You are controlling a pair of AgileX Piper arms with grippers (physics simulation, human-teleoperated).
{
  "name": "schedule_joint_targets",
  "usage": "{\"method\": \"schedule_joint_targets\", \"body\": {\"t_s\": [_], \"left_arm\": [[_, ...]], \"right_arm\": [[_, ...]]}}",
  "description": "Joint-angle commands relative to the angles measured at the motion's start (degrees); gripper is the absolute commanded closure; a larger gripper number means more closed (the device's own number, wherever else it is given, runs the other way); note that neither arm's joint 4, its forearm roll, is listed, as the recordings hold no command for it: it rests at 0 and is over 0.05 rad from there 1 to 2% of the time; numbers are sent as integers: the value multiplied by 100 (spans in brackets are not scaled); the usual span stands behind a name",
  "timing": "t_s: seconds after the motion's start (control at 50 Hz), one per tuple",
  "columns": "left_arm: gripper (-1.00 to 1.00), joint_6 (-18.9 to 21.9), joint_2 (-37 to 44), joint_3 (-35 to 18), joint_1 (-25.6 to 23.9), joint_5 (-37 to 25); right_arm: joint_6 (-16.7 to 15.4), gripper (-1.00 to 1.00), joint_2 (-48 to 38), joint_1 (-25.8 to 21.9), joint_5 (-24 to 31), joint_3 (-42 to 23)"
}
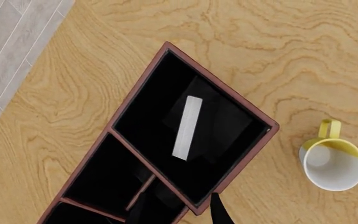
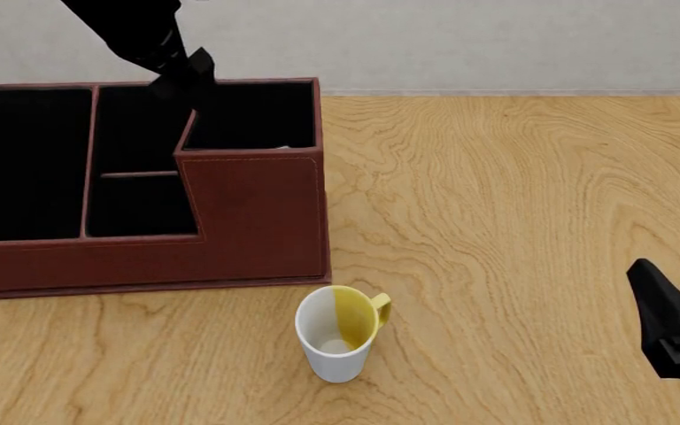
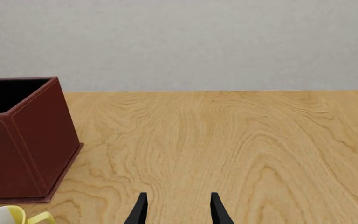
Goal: Pick up the book and place it in the right compartment of the caddy.
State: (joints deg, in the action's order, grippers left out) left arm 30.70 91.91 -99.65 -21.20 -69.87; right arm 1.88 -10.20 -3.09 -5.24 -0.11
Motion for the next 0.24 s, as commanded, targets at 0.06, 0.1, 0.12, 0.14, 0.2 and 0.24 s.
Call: {"method": "schedule_joint_targets", "body": {"t_s": [0.06, 0.1, 0.12, 0.14, 0.2, 0.24], "left_arm": [[-100, 16, -101, -24, 17, -1], [-100, -47, -144, -100, 31, 1], [-100, -116, -178, -119, -2, 1], [-100, -104, -216, -81, 6, 4], [-100, -163, -314, -100, -7, 43], [-100, -320, -405, -97, -73, 100]], "right_arm": [[5, -100, -3, -7, -2, 0], [8, -100, -1, -6, -1, 0], [4, -100, 3, -4, 1, 0], [9, -100, 3, -5, 2, 0], [8, -100, 5, -3, 2, 0], [5, -100, 6, -6, 3, 0]]}}
